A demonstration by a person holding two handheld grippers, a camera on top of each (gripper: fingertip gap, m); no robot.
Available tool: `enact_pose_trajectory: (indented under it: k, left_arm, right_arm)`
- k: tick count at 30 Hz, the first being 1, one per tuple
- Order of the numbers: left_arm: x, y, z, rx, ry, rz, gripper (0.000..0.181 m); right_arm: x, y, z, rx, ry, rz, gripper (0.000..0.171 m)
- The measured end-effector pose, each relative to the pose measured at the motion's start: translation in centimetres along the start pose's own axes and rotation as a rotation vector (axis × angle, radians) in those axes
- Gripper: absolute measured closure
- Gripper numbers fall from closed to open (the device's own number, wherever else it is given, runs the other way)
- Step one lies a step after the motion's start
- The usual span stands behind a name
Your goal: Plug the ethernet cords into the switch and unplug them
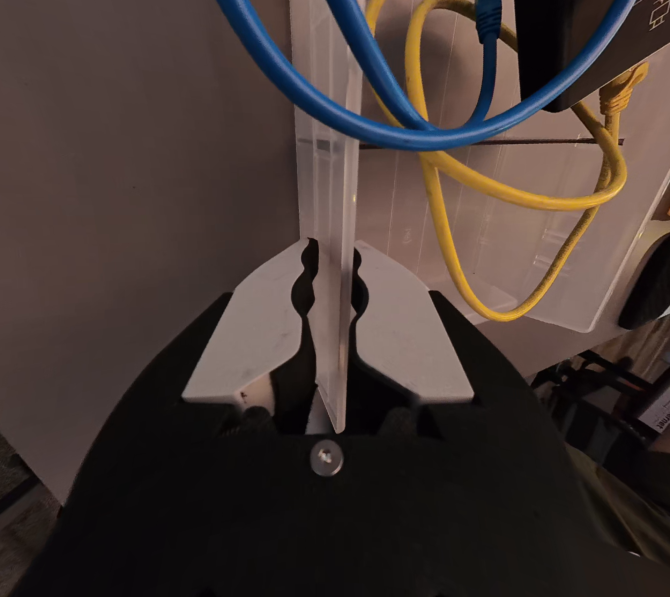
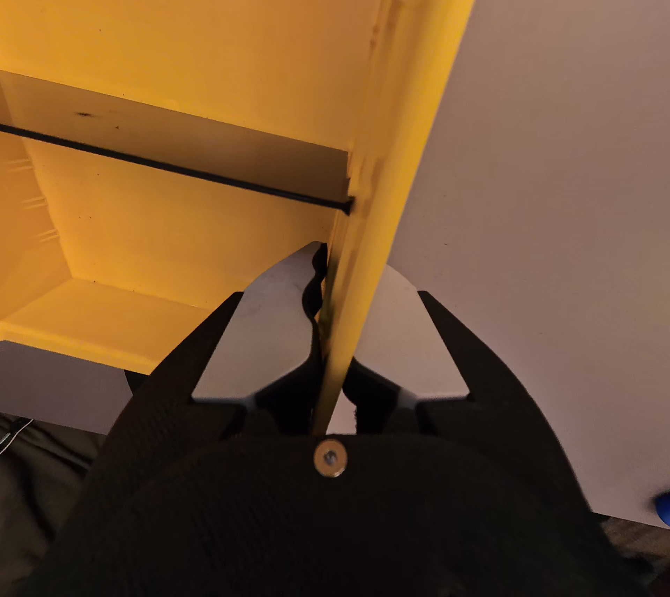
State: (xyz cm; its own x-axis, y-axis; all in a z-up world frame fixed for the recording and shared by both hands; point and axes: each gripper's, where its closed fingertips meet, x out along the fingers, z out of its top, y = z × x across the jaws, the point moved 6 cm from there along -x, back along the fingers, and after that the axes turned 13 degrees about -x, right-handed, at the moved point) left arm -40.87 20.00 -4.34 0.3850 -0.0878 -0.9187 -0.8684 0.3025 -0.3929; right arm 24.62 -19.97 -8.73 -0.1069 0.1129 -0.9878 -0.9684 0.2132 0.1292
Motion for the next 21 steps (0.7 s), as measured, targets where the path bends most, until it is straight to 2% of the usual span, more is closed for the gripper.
enact_pose_trajectory:
  k: [13,21]
  left_arm:
    - [-0.1,-0.1,-0.4,-0.001,0.018,-0.037,0.164]
    - [-3.4,-0.4,-1.4,0.0,-0.095,-0.079,0.163]
  right_arm:
    - [0.0,0.1,-0.2,-0.016,0.012,-0.022,0.161]
    - [-1.4,0.2,-0.1,-0.041,-0.036,-0.006,0.161]
